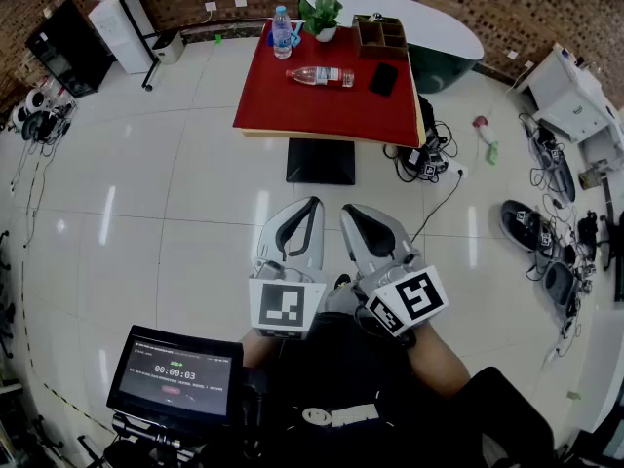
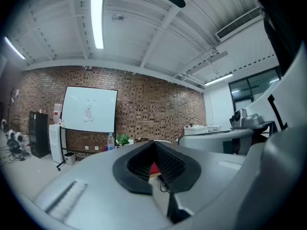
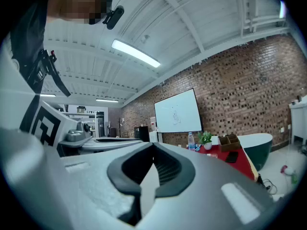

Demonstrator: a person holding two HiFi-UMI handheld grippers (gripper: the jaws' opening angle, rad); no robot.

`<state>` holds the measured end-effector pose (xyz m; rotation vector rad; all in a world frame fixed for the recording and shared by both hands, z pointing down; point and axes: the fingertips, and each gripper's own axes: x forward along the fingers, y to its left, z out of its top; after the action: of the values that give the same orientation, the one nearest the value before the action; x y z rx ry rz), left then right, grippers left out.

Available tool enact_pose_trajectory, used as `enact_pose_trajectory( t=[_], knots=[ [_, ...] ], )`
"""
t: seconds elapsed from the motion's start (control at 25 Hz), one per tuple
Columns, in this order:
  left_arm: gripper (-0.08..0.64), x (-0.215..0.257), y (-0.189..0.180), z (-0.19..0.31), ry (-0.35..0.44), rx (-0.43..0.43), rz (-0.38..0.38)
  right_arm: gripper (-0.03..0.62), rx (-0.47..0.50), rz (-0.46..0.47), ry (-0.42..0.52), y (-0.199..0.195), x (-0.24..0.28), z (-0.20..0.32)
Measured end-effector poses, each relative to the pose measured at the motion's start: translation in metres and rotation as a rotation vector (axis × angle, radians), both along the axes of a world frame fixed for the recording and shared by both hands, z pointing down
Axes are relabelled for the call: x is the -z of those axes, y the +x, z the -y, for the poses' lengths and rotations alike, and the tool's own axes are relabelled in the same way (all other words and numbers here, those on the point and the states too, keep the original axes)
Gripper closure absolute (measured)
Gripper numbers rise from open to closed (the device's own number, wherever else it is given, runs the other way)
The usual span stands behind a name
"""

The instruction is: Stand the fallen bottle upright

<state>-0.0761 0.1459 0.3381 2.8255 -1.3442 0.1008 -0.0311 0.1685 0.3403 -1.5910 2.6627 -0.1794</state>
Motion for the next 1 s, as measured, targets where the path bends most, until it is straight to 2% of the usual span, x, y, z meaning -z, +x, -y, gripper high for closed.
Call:
enact_pose_trajectory(
  t=[0.16, 0.44, 0.64, 0.8, 1.0],
  knots=[
    [0.554, -0.001, 0.007, 0.011, -0.001, 0.007, 0.005, 0.588, -0.007, 0.003, -0.003, 0.011, -0.003, 0.015],
    [0.554, -0.018, 0.044, 0.081, -0.016, 0.021, 0.028, 0.588, -0.004, 0.026, 0.009, 0.056, -0.016, 0.094],
    [0.554, -0.019, 0.083, 0.149, -0.009, 0.038, 0.052, 0.588, 0.038, 0.025, 0.017, 0.091, -0.018, 0.157],
    [0.554, -0.023, 0.121, 0.210, -0.011, 0.054, 0.077, 0.588, 0.071, 0.035, 0.022, 0.129, -0.021, 0.213],
    [0.554, -0.017, 0.134, 0.241, 0.003, 0.107, 0.146, 0.589, 0.103, 0.018, 0.013, 0.153, -0.021, 0.246]
  ],
)
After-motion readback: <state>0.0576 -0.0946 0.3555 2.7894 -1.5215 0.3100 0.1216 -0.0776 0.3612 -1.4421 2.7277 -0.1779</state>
